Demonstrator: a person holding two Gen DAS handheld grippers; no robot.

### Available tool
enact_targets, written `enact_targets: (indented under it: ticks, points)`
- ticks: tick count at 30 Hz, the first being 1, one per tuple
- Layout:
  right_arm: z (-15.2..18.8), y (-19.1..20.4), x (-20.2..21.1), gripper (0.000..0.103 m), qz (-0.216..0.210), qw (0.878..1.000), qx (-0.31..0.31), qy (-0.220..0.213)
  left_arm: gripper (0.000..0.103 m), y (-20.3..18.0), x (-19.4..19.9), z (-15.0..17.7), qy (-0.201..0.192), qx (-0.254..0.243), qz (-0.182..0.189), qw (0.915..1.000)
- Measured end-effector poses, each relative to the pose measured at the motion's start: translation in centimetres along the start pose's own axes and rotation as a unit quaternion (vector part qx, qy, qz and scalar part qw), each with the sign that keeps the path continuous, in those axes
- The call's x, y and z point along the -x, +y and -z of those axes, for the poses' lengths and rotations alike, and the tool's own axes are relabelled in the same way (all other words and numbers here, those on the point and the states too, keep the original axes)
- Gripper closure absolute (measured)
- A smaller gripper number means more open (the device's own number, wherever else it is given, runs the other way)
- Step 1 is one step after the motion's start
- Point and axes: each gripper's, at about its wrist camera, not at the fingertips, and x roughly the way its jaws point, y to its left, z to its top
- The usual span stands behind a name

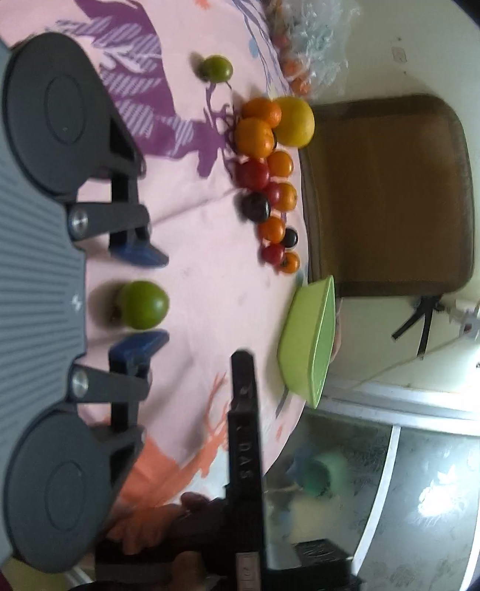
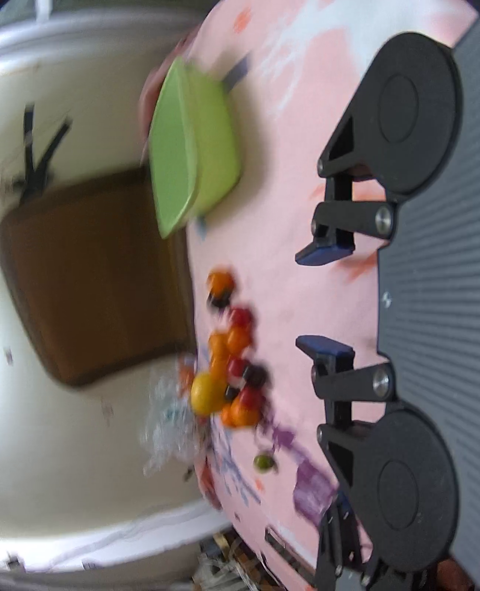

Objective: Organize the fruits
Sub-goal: 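Carry the green tomato and dark tomato into the green basket with both tools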

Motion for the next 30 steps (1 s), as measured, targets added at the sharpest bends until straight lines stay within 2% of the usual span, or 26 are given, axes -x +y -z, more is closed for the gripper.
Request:
enact_targets:
  ticks: [4, 7, 8, 12, 14, 15, 16, 20, 22, 24, 25, 27, 28, 29, 30]
  points:
    - [-2.2, 2.6, -4.1, 0.058, -0.021, 0.997, 0.068, 0.012, 0.066, 2.6, 1.4, 0.2, -0.033, 0.042, -0.015, 0.9984]
    - [-3.0, 4.0, -7.1, 0.058, -0.042, 0.995, 0.081, 0.034, 0.067, 3.9, 2.2, 0.1, -0.058, 0.028, -0.070, 0.9954]
    - [-3.1, 4.5, -8.0, 0.058, -0.043, 0.994, 0.088, 0.039, 0.068, 4.3, 2.5, 0.1, -0.062, 0.030, -0.077, 0.9947]
    - [-3.2, 5.8, -10.2, 0.058, -0.033, 0.992, 0.113, 0.052, 0.066, 5.4, 2.3, 0.4, -0.052, 0.049, -0.059, 0.9957]
    - [-3.3, 5.9, -11.1, 0.058, -0.033, 0.990, 0.119, 0.067, 0.057, 4.8, 2.4, 0.5, -0.059, 0.033, -0.056, 0.9962]
    - [-3.3, 5.9, -11.3, 0.061, -0.035, 0.990, 0.121, 0.069, 0.054, 4.6, 2.6, 0.4, -0.060, 0.026, -0.052, 0.9965]
    - [-3.3, 5.9, -10.8, 0.072, -0.039, 0.989, 0.125, 0.062, 0.051, 4.3, 2.5, 0.4, -0.057, 0.020, -0.049, 0.9970]
    - [-2.8, 5.4, -8.9, 0.071, -0.034, 0.988, 0.140, 0.057, 0.051, 3.3, 2.4, 0.6, -0.039, 0.008, -0.040, 0.9984]
    - [-2.1, 5.0, -7.4, 0.071, -0.038, 0.988, 0.136, 0.058, 0.044, 3.0, 2.5, 0.9, -0.030, 0.010, -0.031, 0.9990]
    - [-0.9, 4.7, -5.2, 0.071, -0.042, 0.988, 0.141, 0.053, 0.044, 2.7, 2.5, 1.4, -0.023, 0.006, -0.029, 0.9993]
    - [-0.4, 4.8, -4.3, 0.071, -0.041, 0.987, 0.146, 0.051, 0.045, 2.5, 2.4, 1.6, -0.019, 0.001, -0.030, 0.9994]
    - [0.9, 4.6, -2.4, 0.071, -0.041, 0.986, 0.151, 0.050, 0.054, 2.1, 2.1, 1.7, -0.010, -0.005, -0.035, 0.9993]
    - [1.4, 4.5, -1.6, 0.071, -0.041, 0.986, 0.151, 0.050, 0.062, 1.9, 2.0, 1.7, -0.008, -0.009, -0.037, 0.9993]
    - [1.8, 4.5, -0.9, 0.071, -0.042, 0.987, 0.150, 0.049, 0.075, 1.6, 2.0, 1.7, -0.008, -0.014, -0.034, 0.9993]
    - [2.2, 4.4, -0.2, 0.071, -0.044, 0.987, 0.150, 0.048, 0.075, 1.4, 2.0, 1.7, -0.006, -0.017, -0.027, 0.9995]
